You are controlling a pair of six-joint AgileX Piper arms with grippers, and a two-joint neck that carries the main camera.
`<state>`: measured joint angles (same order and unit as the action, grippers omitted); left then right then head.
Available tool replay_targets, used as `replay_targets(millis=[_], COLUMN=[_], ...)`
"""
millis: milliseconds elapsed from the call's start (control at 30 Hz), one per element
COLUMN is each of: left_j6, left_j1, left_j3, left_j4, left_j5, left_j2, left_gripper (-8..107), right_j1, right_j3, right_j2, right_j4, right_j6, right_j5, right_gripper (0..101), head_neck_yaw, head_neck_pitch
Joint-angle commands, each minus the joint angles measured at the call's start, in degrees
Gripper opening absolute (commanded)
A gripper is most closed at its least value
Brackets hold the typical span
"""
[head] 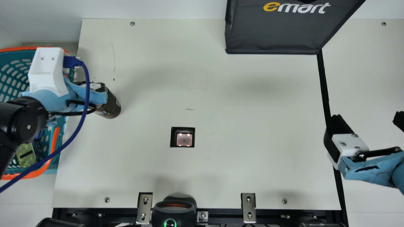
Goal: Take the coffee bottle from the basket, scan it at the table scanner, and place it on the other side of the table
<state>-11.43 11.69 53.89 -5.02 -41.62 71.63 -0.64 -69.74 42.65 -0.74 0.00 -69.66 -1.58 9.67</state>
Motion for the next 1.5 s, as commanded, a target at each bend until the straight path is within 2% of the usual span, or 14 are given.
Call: replay_targets(millis=[0,400,733,1100,1467], left_j6=[-1.6,-15.0,-27.9,-41.6,-51.8], left_j1=[0.6,10.2,23.7,39.6,52.8], left_j3=[0.6,4.8,8.0,12.0,12.8], left_j4=[-0.9,-6.7,-12.0,-18.2,-21.1], left_j5=[-0.8,-8.7,-15.4,-21.6,-26.2], left_j2=[-0.5,-3.8,-5.1,-3.1,-1.4], left_gripper=[-8,-8,-8,-8,-8], right_j1=[0.0,0.0,0.0,0.0,0.0], right_j3=[0.0,0.0,0.0,0.0,0.0], right_j2=[0.0,0.0,0.0,0.0,0.0], right_j4=[0.0,0.0,0.0,0.0,0.1], right_j6=[0.0,0.0,0.0,0.0,0.0], right_j5=[0.0,0.0,0.0,0.0,0.0], right_gripper=[95,95,95,95,95], head_neck_yaw=[0.0,0.0,0.0,0.0,0.0], head_neck_pitch=[-1.7,-1.7,-1.7,-1.7,-1.7])
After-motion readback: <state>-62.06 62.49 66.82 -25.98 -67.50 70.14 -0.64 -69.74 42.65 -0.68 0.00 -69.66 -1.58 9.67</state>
